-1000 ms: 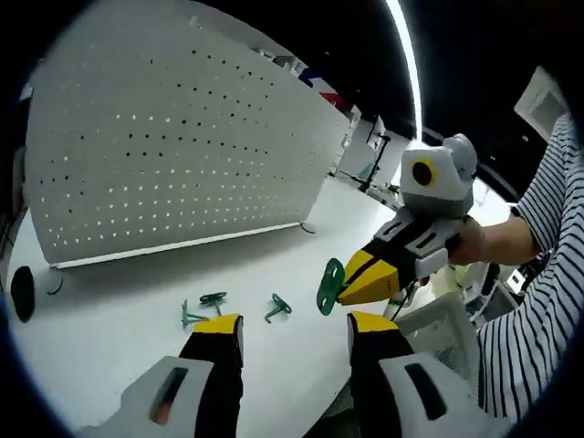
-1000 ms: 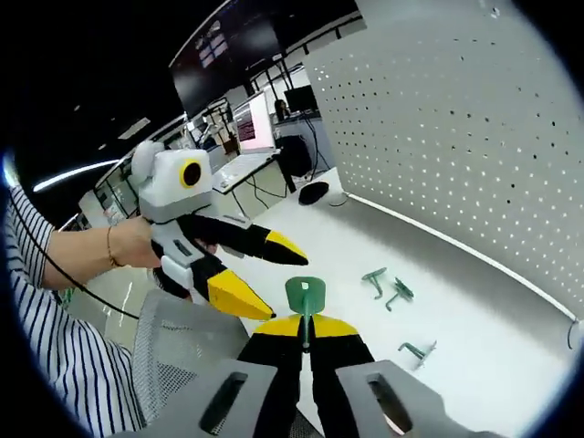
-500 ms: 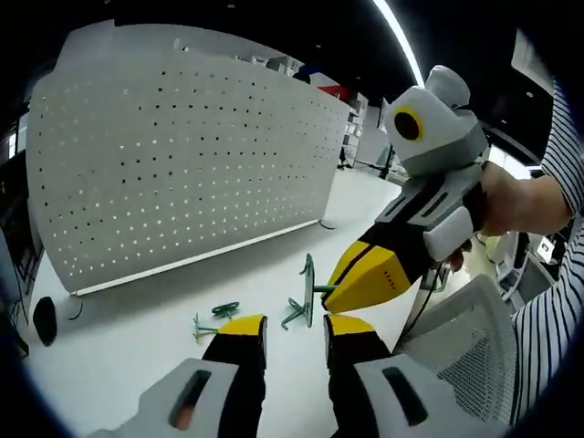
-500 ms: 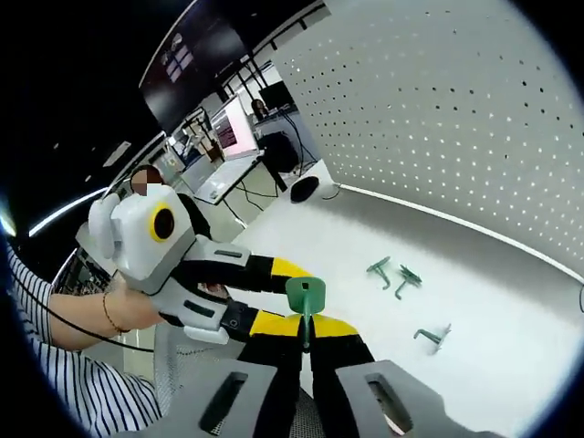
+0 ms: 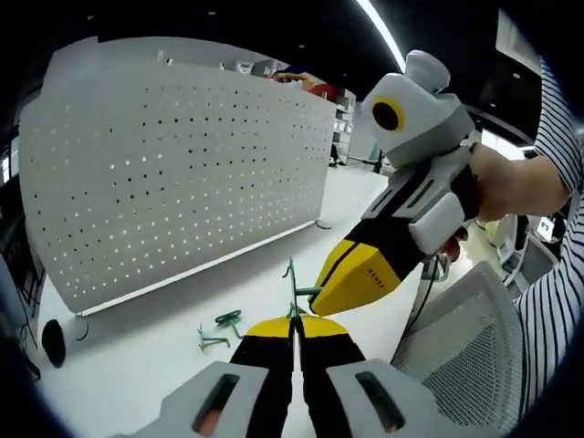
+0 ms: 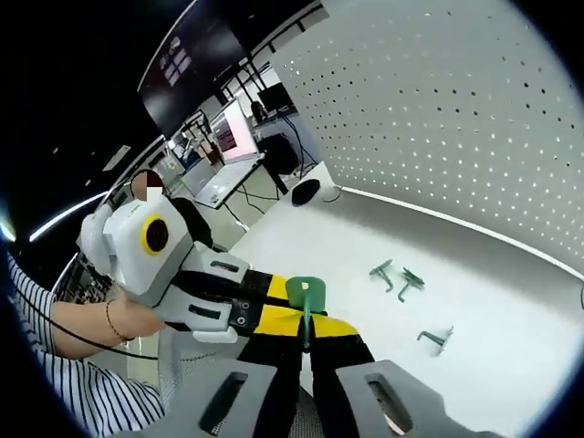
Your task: Insert the hook assembly into the mounting plate slot until the hook locks in place.
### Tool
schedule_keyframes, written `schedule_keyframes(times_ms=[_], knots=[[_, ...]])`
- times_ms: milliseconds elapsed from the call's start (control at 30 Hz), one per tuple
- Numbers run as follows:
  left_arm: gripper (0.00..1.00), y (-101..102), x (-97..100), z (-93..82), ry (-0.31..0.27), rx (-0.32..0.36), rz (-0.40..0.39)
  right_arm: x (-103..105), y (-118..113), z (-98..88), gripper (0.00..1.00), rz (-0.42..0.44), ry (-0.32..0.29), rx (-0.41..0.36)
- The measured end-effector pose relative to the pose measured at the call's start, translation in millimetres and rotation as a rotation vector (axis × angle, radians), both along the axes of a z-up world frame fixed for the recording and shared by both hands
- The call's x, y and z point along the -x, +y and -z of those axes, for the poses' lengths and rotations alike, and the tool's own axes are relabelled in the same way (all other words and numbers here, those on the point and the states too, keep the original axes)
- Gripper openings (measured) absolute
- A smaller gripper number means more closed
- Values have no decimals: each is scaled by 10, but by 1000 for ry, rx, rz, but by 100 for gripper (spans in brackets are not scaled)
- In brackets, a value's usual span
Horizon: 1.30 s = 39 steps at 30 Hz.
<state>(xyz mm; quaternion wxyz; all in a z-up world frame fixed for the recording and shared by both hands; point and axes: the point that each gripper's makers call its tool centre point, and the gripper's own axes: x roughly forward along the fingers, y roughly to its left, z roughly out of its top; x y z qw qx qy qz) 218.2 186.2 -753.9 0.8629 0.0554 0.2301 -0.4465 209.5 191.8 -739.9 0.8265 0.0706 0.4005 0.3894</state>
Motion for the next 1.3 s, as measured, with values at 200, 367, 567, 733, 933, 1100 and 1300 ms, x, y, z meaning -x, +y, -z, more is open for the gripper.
schedule_keyframes(times_ms=[200,367,567,733,933,1100,1300], knots=[[1,1,5,12,-4,-16,-1,8,2,9,0,8,-1,8],[1,4,4,7,2,-13,-3,7,10,1,0,3,-24,16],[1,11,-12,-26,19,18,-18,-13,21,-43,1,-9,-66,8],[1,16,-40,-22,46,48,-46,-32,23,-94,3,-8,-107,2],[1,16,-65,-26,116,142,-104,-45,-8,-216,8,32,-172,-36],[1,72,-97,-26,125,160,-140,-32,-23,-325,13,78,-247,-78],[1,105,-137,-92,125,200,-171,-10,-52,-381,14,129,-300,-101]])
